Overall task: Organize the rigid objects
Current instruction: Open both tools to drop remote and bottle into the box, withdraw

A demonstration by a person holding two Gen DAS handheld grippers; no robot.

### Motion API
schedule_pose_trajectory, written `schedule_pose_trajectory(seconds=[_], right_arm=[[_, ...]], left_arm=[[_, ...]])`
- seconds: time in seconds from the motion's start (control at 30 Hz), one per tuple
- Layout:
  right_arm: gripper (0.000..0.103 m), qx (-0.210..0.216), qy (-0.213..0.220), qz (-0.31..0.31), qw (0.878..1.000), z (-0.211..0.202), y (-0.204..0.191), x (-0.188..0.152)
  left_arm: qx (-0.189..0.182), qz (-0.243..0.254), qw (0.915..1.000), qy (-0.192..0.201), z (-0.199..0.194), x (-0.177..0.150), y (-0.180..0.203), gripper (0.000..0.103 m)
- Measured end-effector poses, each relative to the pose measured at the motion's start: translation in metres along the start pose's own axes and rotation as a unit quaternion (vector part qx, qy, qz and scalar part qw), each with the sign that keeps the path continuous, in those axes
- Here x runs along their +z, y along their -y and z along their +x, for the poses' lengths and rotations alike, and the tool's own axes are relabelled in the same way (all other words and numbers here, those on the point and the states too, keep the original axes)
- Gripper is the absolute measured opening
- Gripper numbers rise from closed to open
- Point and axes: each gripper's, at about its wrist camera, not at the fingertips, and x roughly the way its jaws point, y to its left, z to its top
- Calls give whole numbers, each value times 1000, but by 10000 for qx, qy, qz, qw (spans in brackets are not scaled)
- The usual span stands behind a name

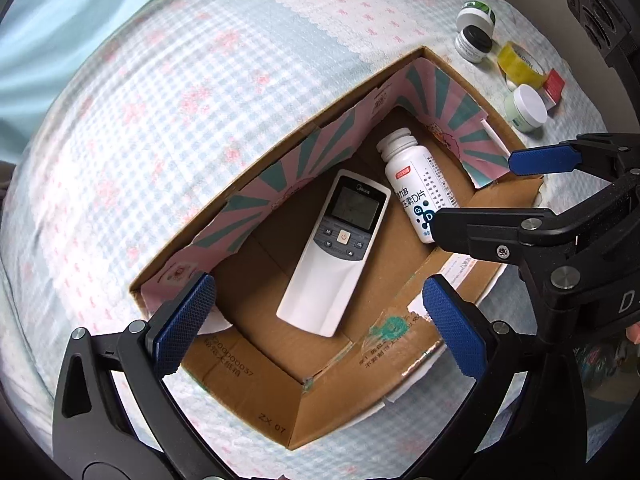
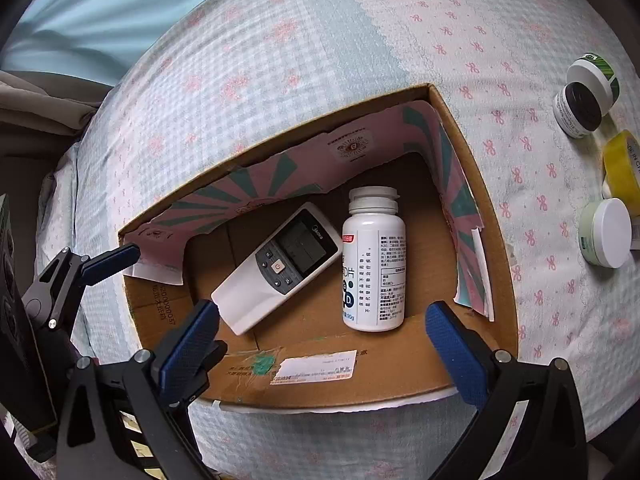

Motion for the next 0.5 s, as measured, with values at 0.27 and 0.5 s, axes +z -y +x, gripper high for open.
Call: schedule_pose_trajectory(seconds=[0.27, 0.5], right_arm=[[103, -385, 419, -581, 9967, -67, -27, -30], [103, -732, 1005, -930, 9879, -141, -20, -59]], left_arm=[[-142, -1028, 9938, 410, -87, -35, -8, 103], [24, -1453, 9854, 887, -148, -54, 21, 103]])
